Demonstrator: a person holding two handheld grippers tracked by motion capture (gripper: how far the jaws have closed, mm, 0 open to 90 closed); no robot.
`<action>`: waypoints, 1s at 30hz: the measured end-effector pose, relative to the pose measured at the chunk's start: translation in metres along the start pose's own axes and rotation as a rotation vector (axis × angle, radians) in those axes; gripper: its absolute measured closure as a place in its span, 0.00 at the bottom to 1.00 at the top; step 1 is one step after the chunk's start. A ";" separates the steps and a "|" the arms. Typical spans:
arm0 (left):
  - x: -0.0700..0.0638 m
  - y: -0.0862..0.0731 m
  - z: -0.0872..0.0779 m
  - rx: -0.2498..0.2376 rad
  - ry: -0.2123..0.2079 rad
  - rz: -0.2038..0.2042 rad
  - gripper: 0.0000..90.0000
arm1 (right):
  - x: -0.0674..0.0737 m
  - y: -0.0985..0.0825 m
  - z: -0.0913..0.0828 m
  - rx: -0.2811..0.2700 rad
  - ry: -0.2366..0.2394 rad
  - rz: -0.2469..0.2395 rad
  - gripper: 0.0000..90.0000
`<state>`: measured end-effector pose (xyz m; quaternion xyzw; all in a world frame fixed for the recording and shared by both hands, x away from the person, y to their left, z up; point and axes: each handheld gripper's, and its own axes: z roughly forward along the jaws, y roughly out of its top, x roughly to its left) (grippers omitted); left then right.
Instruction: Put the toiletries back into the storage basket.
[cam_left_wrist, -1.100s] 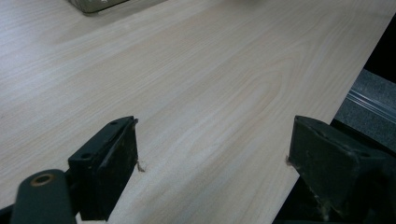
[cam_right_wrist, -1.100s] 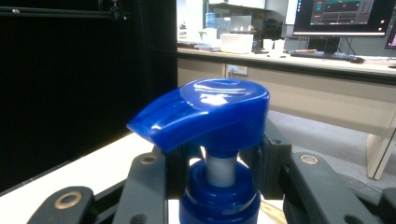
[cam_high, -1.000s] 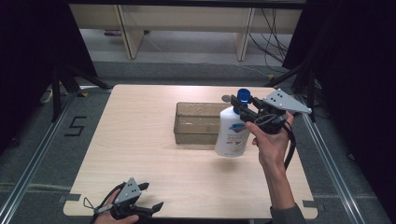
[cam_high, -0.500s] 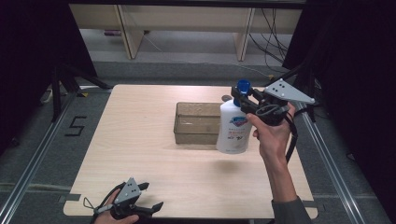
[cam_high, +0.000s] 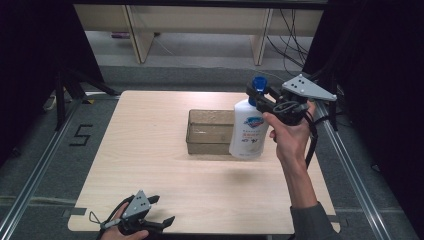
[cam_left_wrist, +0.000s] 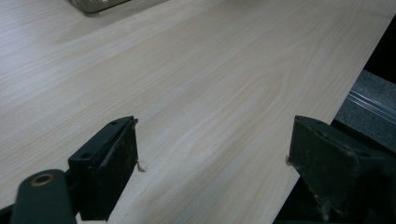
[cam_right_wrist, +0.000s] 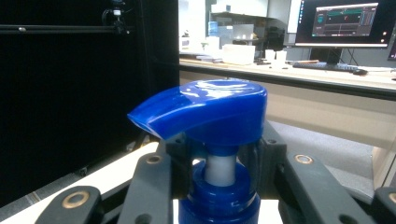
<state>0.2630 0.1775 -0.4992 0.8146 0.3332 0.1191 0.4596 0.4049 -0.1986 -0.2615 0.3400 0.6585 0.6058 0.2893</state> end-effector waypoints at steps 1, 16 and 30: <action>0.000 0.000 0.000 -0.004 -0.001 0.002 0.17 | -0.002 0.000 0.003 0.002 -0.006 -0.002 0.73; 0.000 0.000 0.000 -0.003 -0.005 0.003 0.17 | -0.016 0.000 0.025 0.023 -0.057 -0.003 0.73; 0.000 0.000 0.000 0.003 -0.001 -0.002 0.17 | -0.034 -0.003 0.046 0.039 -0.101 0.003 0.73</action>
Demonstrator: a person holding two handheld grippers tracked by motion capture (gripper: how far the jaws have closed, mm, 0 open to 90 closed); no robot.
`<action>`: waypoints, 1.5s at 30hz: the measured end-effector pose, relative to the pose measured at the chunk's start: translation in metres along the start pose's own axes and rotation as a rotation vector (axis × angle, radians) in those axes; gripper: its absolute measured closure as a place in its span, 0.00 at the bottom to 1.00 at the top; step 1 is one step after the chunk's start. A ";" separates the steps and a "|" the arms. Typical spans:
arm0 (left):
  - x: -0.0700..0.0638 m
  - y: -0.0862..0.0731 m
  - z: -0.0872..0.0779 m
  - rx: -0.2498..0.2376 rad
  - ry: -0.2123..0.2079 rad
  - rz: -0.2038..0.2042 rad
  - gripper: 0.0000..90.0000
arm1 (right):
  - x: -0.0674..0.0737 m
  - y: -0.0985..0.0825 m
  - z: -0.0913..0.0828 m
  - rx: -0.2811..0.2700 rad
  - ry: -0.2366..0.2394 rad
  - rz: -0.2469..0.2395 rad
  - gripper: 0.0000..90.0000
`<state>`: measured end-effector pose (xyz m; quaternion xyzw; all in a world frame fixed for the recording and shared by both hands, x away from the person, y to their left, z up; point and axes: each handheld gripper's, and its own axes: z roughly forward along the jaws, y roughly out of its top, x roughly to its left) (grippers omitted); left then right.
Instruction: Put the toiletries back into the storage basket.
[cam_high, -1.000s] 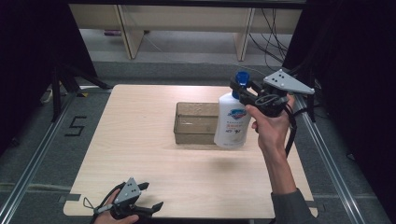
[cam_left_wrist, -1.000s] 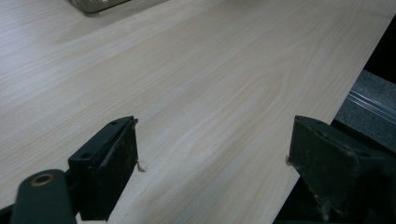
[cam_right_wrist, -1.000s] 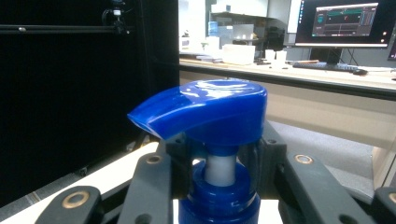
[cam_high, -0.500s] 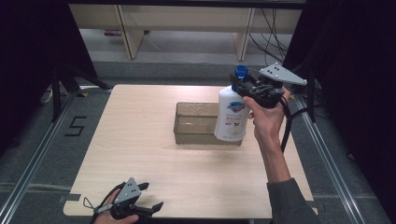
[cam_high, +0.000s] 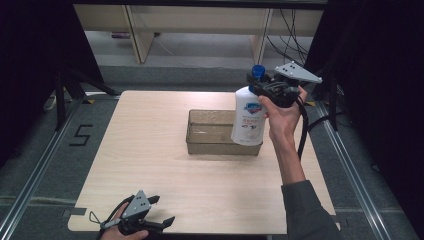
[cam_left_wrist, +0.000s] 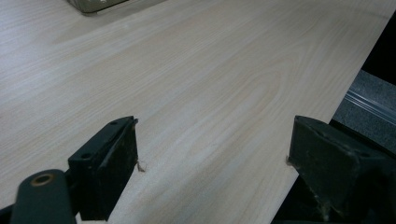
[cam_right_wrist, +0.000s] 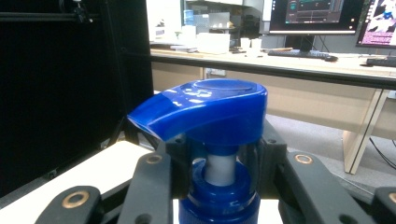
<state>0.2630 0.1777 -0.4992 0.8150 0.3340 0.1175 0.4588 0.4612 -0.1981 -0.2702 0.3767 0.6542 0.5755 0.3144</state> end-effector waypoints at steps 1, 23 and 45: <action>0.000 0.000 0.000 0.000 -0.001 0.000 0.17 | -0.001 -0.001 0.001 -0.005 -0.004 0.003 0.73; 0.000 0.000 0.000 -0.006 -0.006 0.004 0.17 | -0.014 -0.017 0.025 0.007 -0.038 0.033 0.73; 0.000 0.000 -0.001 -0.006 0.000 0.005 0.17 | -0.018 -0.041 0.035 0.030 -0.022 0.052 0.73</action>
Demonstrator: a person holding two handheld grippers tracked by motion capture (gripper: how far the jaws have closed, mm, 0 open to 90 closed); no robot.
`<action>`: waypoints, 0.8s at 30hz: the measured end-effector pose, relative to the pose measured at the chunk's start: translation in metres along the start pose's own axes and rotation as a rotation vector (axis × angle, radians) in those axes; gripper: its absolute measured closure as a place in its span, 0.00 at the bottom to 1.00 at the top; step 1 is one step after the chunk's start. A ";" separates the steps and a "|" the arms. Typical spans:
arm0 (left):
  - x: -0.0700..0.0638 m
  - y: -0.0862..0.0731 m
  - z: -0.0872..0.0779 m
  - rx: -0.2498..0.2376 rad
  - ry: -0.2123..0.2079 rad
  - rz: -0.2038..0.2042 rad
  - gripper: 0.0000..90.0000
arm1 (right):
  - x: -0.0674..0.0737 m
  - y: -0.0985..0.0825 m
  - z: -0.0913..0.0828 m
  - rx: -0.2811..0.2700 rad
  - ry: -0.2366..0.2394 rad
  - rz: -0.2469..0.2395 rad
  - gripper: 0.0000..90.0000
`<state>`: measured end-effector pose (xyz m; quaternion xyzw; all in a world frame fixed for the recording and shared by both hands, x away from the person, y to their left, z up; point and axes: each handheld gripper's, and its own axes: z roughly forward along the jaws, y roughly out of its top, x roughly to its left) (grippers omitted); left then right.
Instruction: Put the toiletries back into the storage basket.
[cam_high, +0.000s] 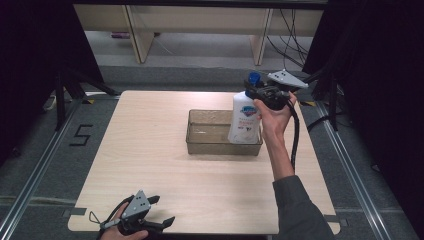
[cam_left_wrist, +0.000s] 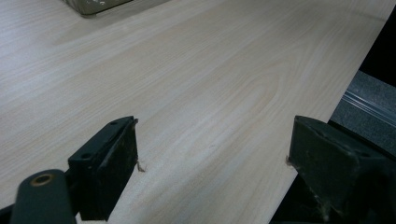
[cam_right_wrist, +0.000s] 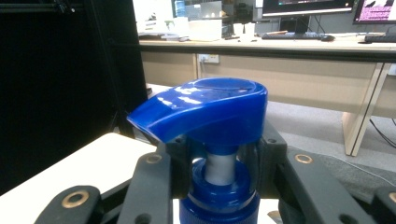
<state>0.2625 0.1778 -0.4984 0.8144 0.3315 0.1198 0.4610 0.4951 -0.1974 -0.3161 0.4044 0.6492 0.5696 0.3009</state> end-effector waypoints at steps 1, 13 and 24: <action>0.001 0.000 0.000 0.005 -0.009 0.001 0.17 | 0.000 -0.002 0.000 0.003 -0.006 0.002 0.73; 0.000 0.000 0.000 0.001 -0.005 -0.002 0.17 | -0.003 -0.017 0.004 0.010 -0.001 0.010 0.73; 0.000 0.000 0.000 0.005 -0.001 -0.003 0.17 | -0.004 -0.027 0.006 0.017 -0.001 0.000 0.73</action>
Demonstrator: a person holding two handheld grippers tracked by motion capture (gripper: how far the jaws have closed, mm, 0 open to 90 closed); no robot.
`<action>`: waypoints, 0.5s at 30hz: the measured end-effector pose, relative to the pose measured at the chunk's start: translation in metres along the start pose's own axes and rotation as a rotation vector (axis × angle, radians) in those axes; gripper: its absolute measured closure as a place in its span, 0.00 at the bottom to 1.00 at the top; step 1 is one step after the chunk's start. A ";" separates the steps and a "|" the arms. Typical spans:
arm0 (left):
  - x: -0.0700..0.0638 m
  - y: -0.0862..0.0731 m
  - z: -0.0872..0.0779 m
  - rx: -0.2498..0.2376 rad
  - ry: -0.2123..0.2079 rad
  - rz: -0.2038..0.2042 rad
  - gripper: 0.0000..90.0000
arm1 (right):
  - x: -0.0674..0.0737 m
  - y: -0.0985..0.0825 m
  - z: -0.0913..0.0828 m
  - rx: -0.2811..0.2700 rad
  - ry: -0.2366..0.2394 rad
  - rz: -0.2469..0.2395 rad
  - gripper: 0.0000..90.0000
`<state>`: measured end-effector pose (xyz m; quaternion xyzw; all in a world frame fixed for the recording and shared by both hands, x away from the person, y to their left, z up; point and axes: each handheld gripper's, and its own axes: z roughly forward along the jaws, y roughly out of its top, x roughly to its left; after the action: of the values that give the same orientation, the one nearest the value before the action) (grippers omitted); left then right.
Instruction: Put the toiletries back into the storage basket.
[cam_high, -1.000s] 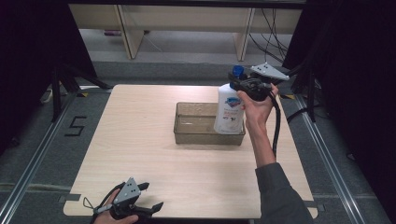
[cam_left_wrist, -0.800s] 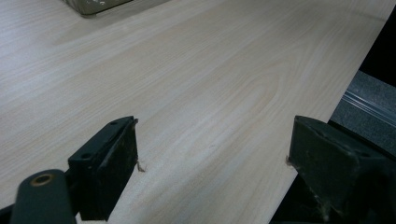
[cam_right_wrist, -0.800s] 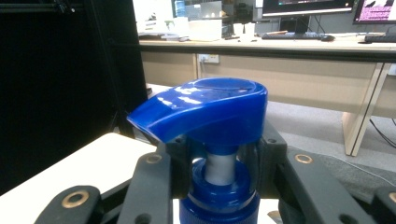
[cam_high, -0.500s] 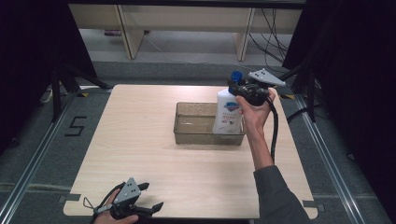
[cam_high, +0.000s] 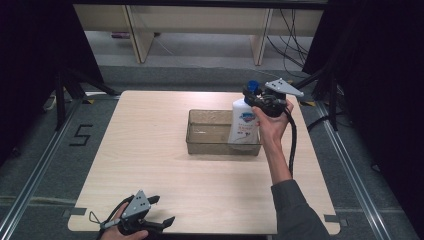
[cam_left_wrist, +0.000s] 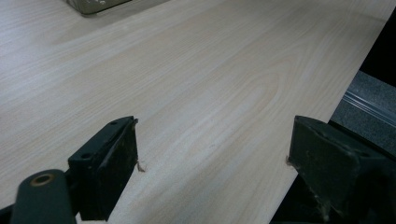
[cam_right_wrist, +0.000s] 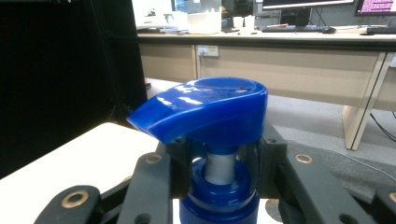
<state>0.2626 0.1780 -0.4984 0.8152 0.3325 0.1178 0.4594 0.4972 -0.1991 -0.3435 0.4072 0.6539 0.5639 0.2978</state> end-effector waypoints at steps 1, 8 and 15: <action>0.000 0.000 0.000 -0.006 0.001 -0.001 0.17 | 0.001 -0.001 0.000 0.003 0.001 0.009 0.73; 0.000 0.000 0.000 -0.005 0.002 0.000 0.17 | 0.001 -0.007 -0.002 0.012 -0.007 0.005 0.73; -0.001 0.000 0.000 0.002 -0.001 0.007 0.17 | -0.001 -0.011 -0.006 -0.014 0.002 -0.003 0.73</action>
<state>0.2621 0.1773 -0.4988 0.8169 0.3293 0.1187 0.4584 0.4905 -0.2035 -0.3532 0.4036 0.6507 0.5685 0.3008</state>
